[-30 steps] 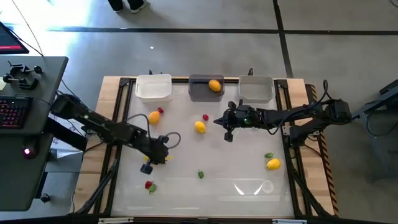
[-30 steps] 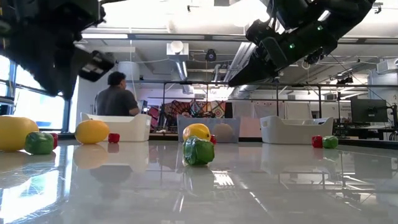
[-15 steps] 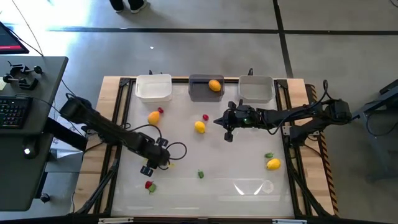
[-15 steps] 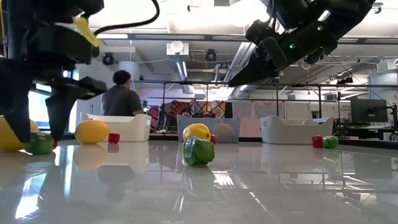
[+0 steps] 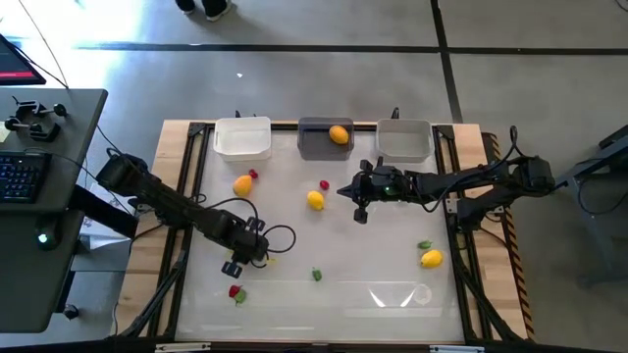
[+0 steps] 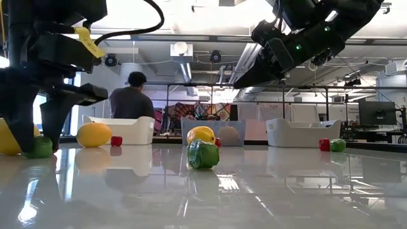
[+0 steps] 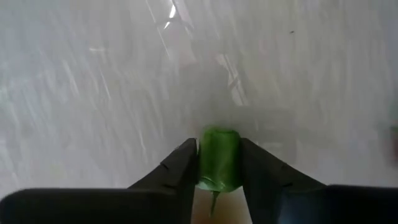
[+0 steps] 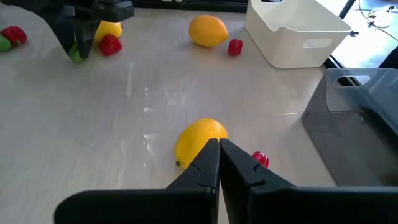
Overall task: Sort produce into baskets
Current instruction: Put the green bell pepper into the gray bin
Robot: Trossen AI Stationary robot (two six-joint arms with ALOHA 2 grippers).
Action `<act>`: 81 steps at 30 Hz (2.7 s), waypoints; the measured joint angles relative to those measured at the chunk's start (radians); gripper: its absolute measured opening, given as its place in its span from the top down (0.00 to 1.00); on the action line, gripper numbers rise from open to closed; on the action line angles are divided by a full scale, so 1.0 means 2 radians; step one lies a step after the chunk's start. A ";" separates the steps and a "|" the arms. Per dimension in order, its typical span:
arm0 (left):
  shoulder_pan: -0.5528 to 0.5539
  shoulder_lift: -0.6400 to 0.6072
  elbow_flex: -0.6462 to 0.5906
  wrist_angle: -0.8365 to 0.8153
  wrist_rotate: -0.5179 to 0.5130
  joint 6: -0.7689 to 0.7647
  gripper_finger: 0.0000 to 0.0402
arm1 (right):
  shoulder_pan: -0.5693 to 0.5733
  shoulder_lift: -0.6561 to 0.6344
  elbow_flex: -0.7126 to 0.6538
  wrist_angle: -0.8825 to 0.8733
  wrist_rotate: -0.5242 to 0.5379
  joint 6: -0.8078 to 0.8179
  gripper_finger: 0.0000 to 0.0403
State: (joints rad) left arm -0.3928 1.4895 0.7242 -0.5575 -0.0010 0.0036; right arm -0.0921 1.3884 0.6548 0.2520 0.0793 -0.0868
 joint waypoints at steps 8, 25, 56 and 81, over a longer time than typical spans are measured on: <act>0.049 -0.022 -0.001 0.011 -0.004 0.016 0.85 | 0.006 0.000 0.000 0.000 0.000 -0.012 1.00; 0.268 -0.076 -0.052 0.389 0.111 -0.068 0.86 | 0.071 0.000 0.000 0.070 0.067 -0.135 0.91; 0.323 -0.076 -0.016 0.690 0.119 -0.197 0.85 | 0.069 0.024 0.121 0.159 0.147 -0.370 0.31; 0.324 -0.077 -0.015 0.688 0.132 -0.192 0.85 | 0.088 0.098 0.191 0.180 0.239 -0.481 0.31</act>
State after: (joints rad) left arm 0.2550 1.3357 0.6941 0.8195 0.2630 -0.3802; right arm 0.0849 1.5841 1.0367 0.6118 0.5577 -1.0491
